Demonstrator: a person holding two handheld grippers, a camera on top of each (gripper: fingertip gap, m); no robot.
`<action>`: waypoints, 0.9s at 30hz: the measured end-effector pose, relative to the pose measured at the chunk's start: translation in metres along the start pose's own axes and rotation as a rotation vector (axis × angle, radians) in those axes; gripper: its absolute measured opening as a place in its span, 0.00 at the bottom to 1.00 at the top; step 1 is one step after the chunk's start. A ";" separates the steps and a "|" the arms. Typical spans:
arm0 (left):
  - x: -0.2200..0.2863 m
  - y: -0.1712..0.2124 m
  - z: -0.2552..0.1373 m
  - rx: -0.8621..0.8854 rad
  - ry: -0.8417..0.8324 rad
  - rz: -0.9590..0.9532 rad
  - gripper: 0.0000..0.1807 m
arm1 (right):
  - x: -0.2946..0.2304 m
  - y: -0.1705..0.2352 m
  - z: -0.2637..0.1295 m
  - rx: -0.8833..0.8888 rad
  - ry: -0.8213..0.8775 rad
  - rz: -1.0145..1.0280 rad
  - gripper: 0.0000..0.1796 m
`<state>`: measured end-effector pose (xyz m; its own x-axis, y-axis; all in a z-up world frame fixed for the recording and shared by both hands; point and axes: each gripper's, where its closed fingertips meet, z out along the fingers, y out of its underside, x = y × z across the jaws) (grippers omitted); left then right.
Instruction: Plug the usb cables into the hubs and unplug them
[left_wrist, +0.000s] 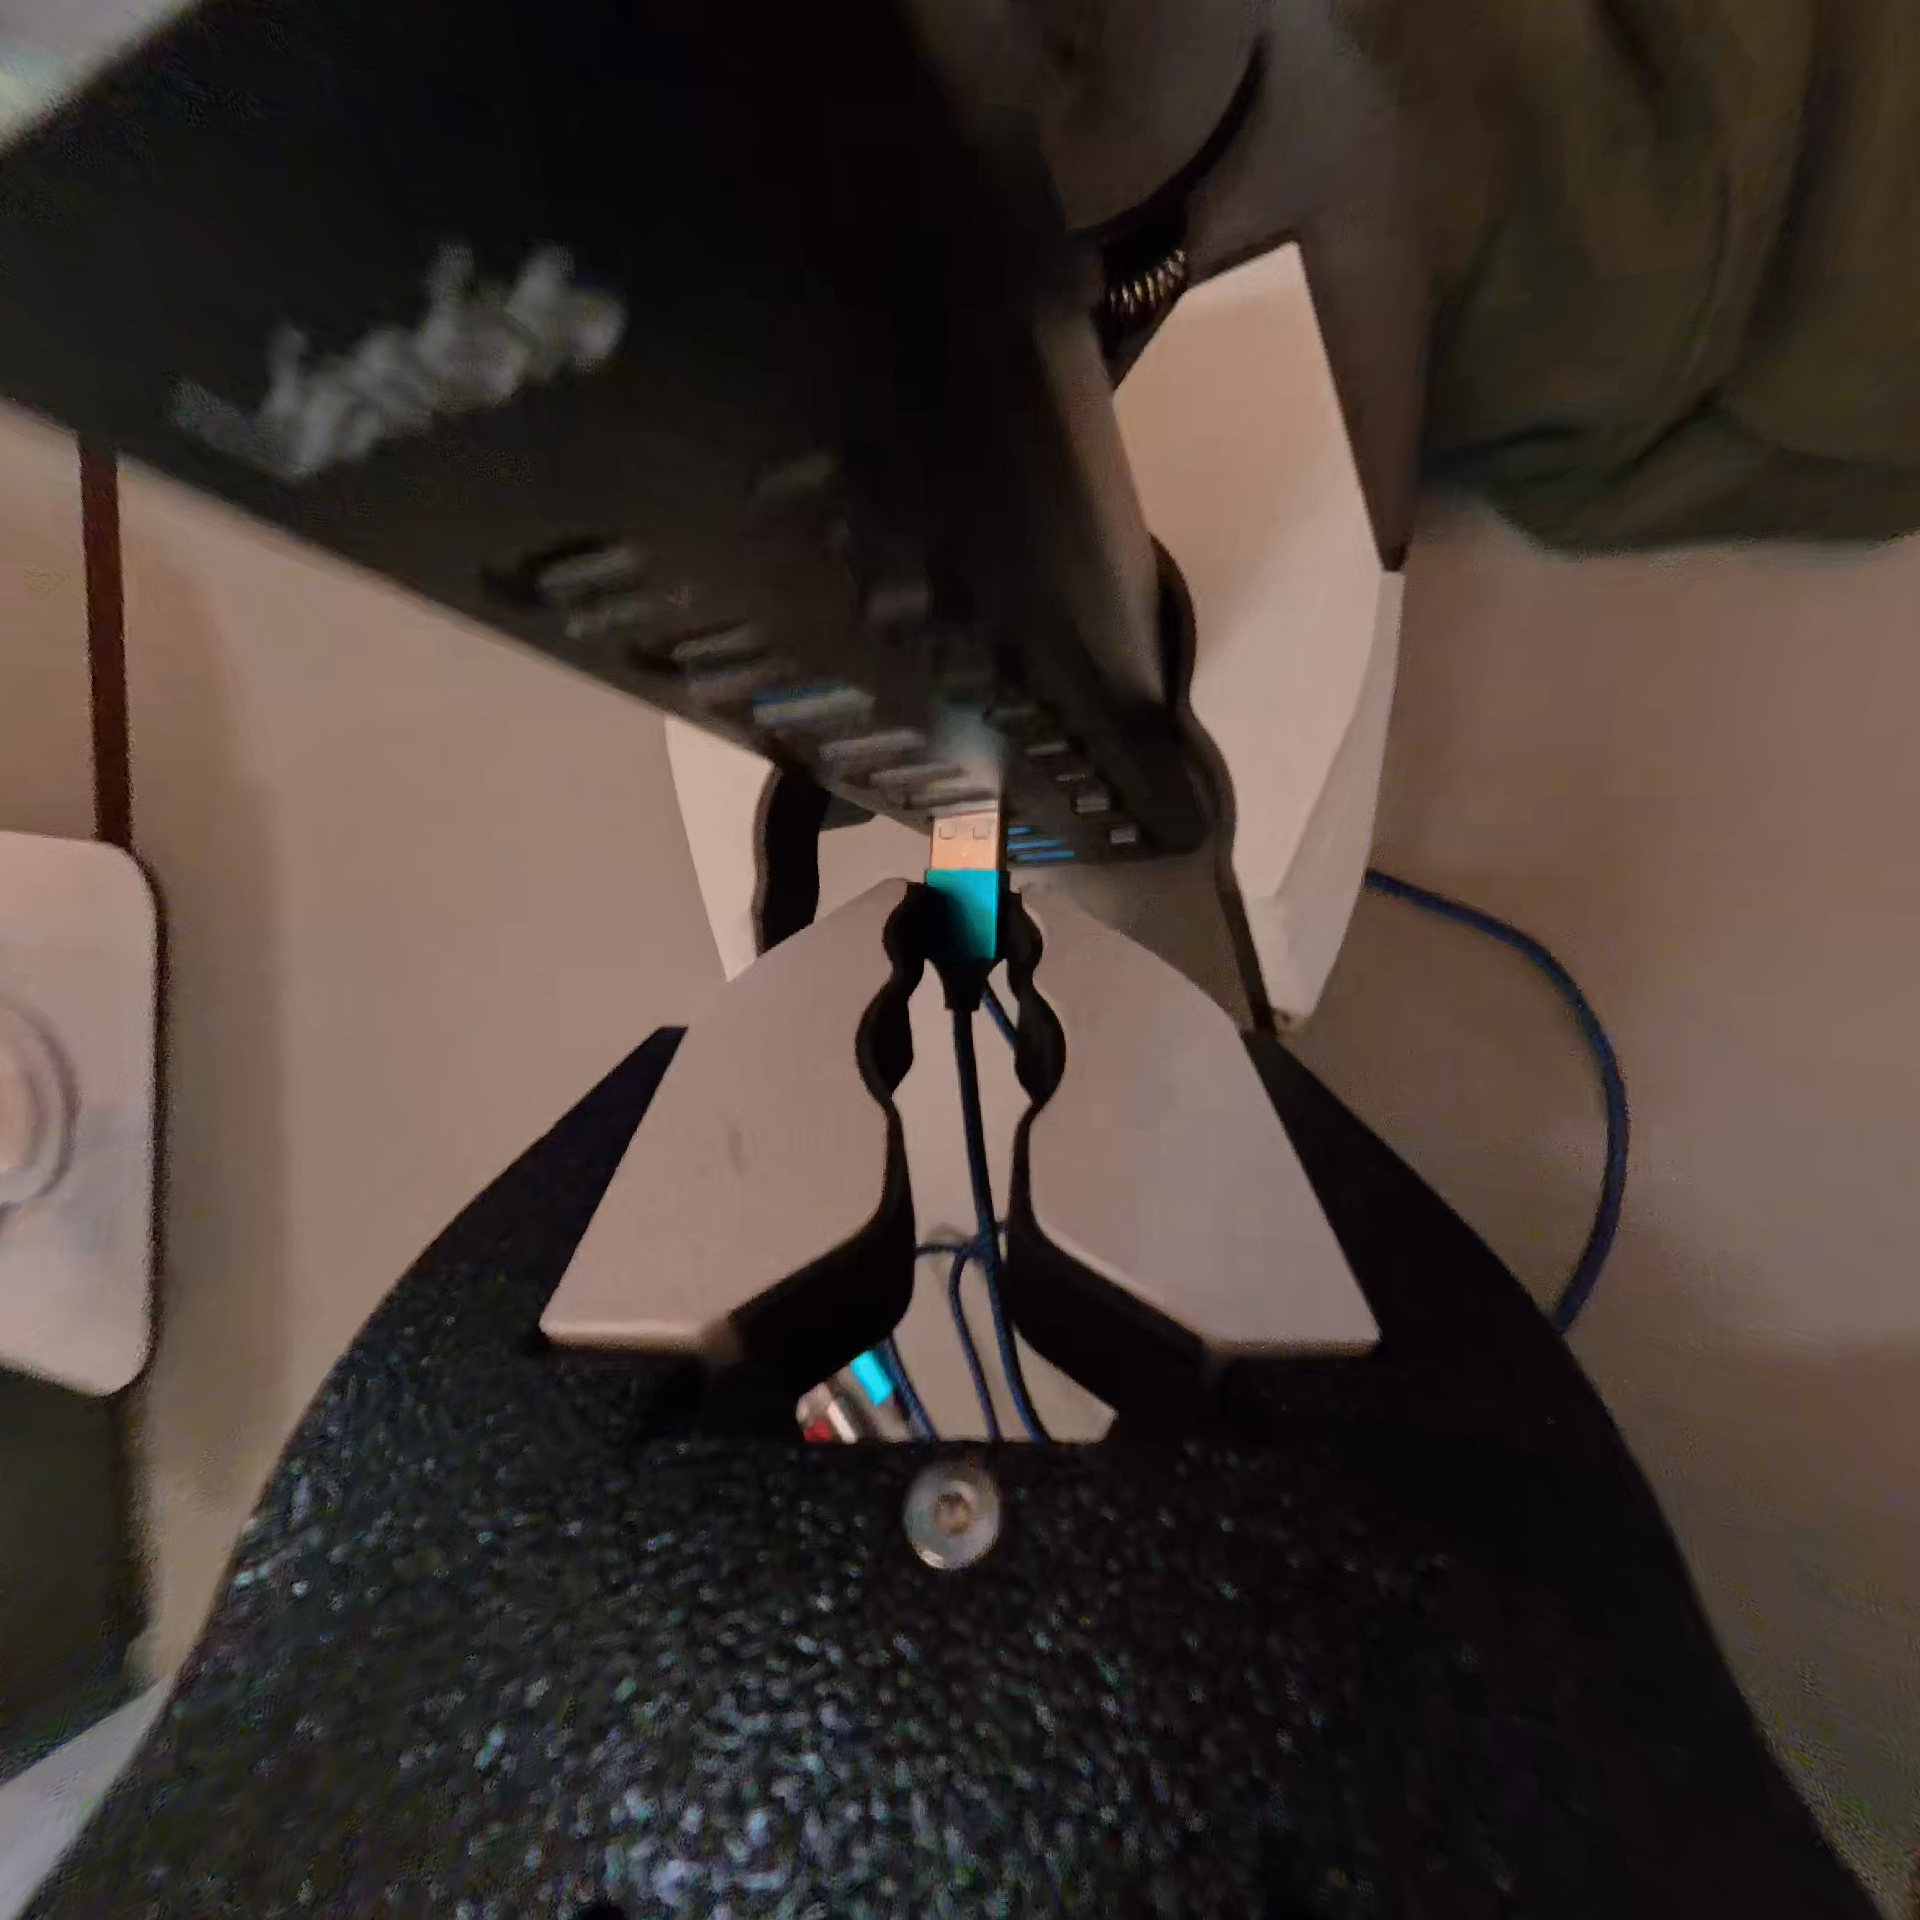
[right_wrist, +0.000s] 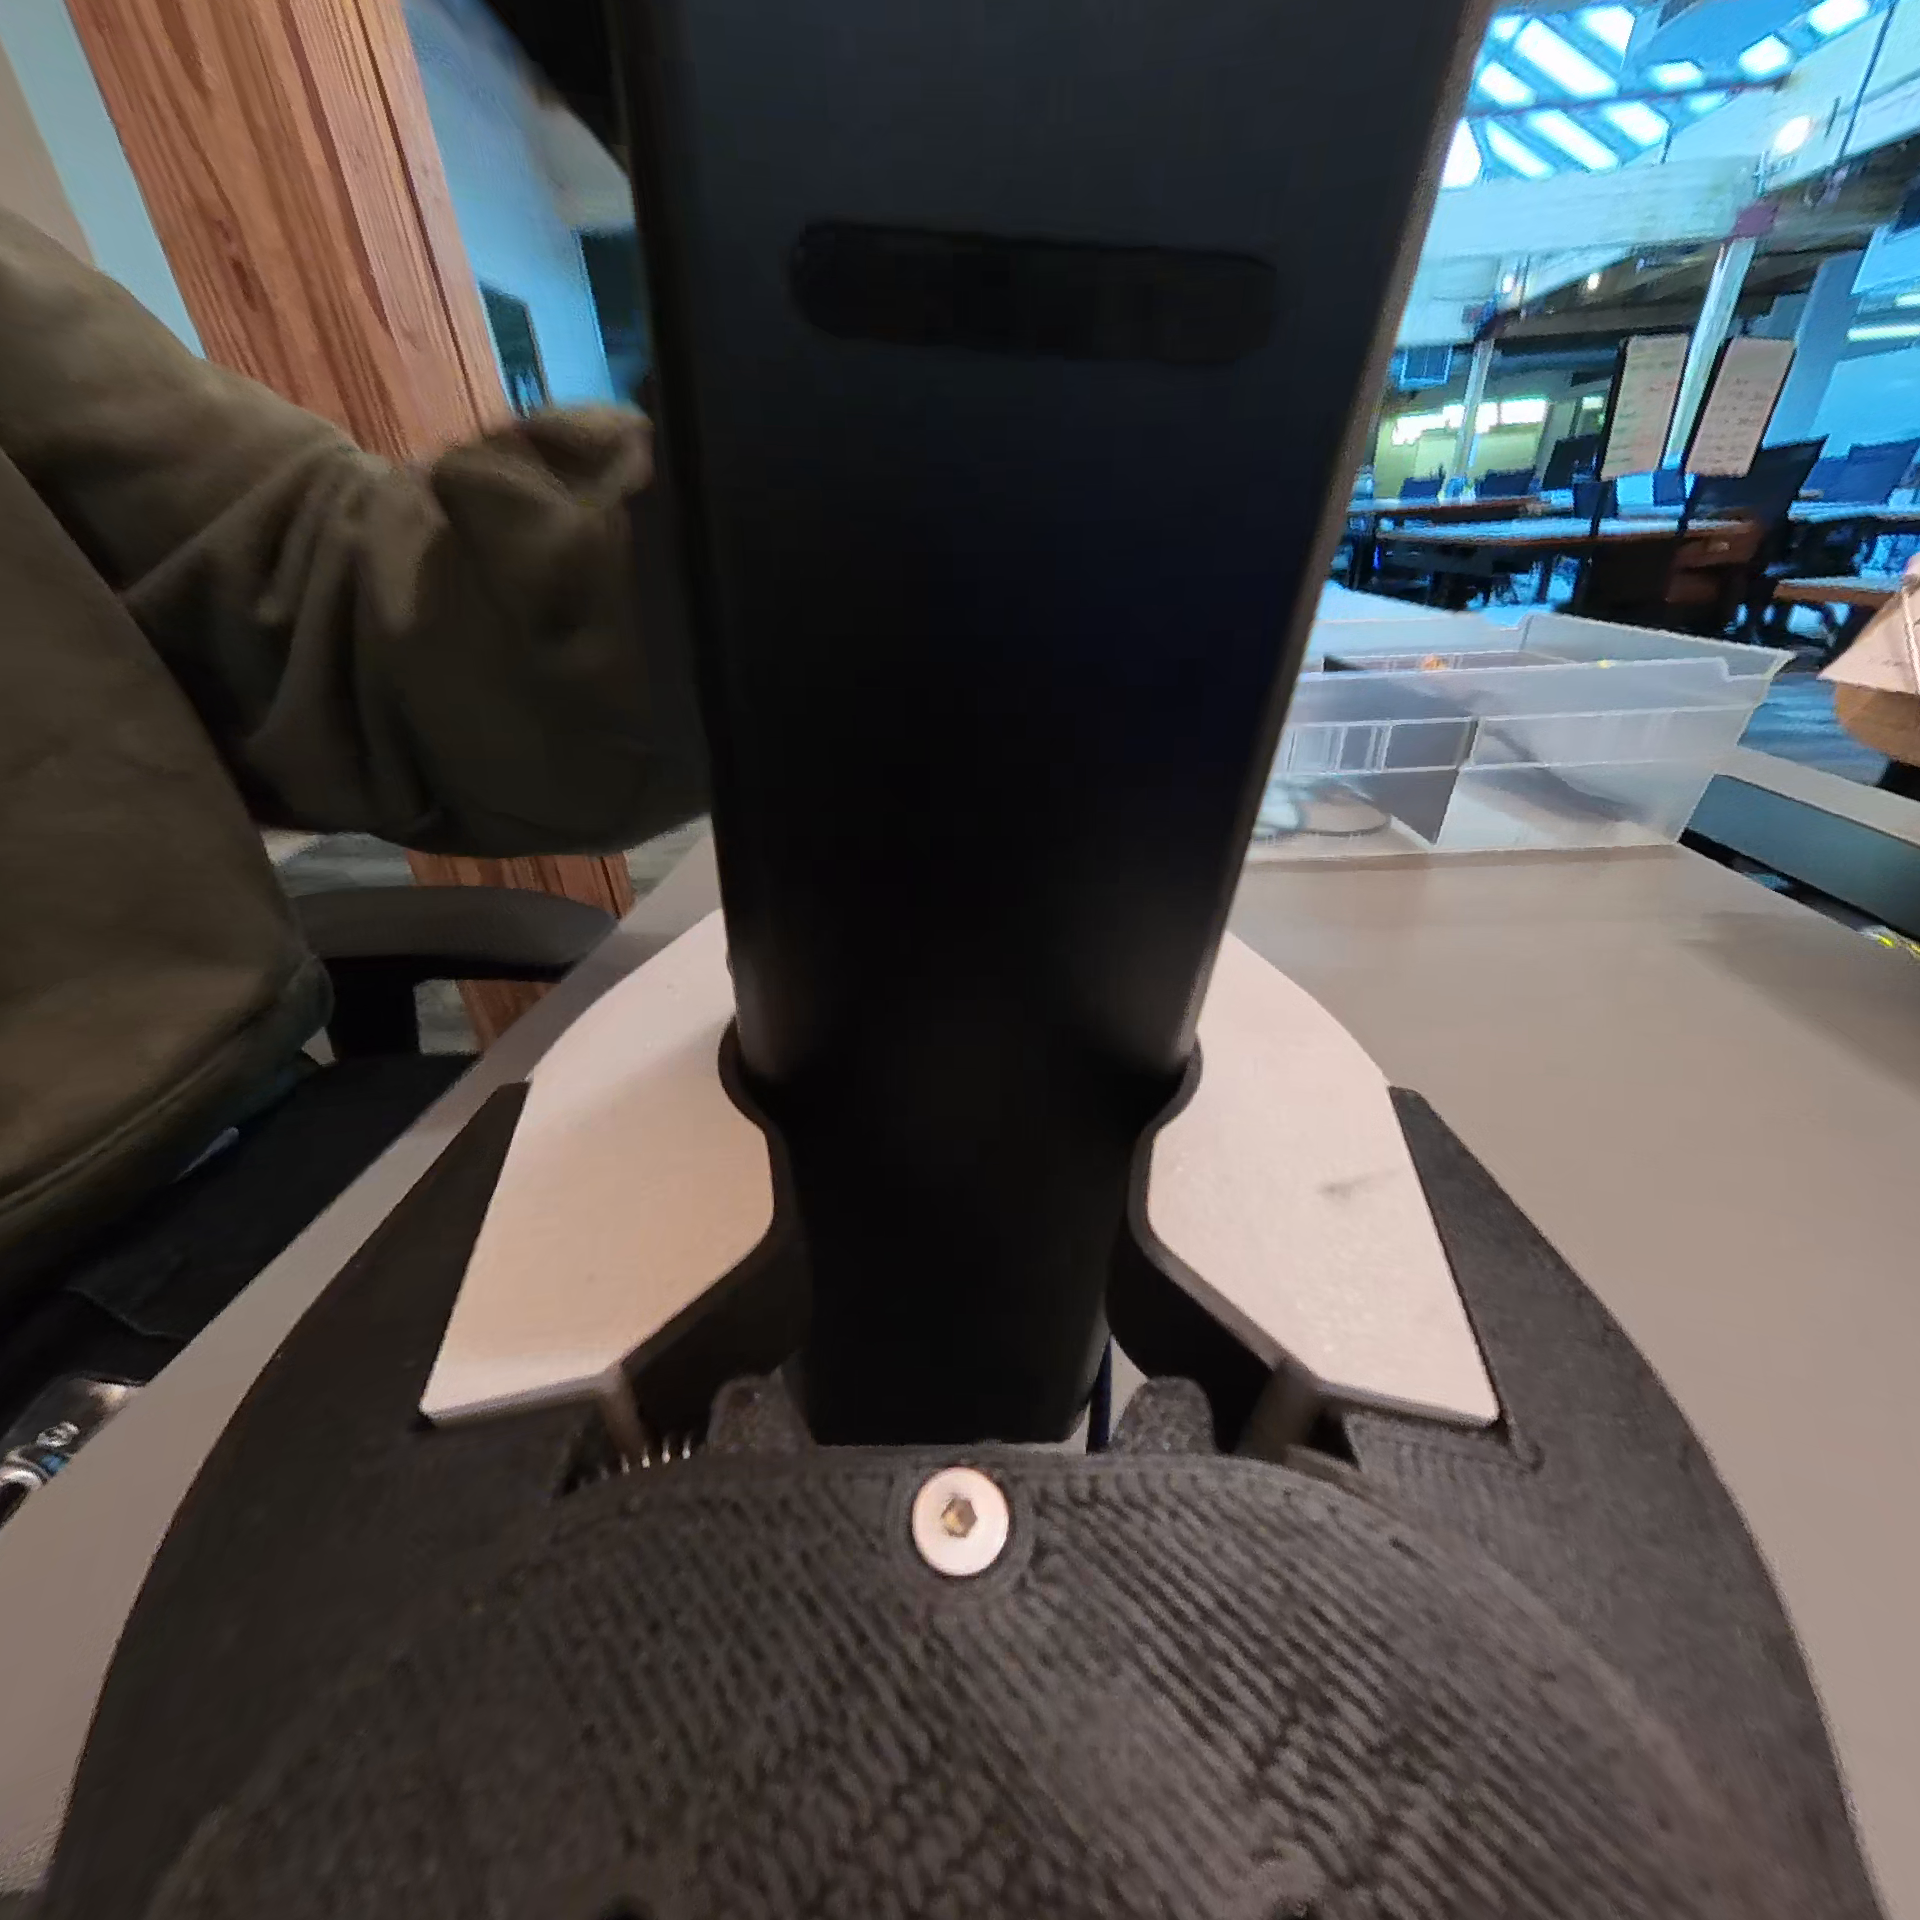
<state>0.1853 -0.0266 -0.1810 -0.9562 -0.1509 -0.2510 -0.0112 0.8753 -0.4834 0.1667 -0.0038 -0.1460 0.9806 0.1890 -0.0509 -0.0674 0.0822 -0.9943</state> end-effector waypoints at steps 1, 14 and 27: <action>0.000 -0.003 -0.001 0.058 0.016 -0.028 0.08 | 0.000 -0.003 -0.002 0.023 -0.005 0.007 0.40; 0.001 -0.003 -0.017 0.466 0.085 -0.352 0.07 | -0.004 -0.009 -0.008 0.077 -0.016 -0.016 0.40; 0.002 -0.004 -0.019 0.532 0.046 -0.310 0.03 | 0.001 -0.006 -0.006 0.051 0.020 -0.007 0.42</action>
<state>0.1781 -0.0215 -0.1634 -0.9434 -0.3316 -0.0008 -0.1547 0.4425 -0.8833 0.1695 -0.0096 -0.1407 0.9846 0.1685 -0.0462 -0.0692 0.1336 -0.9886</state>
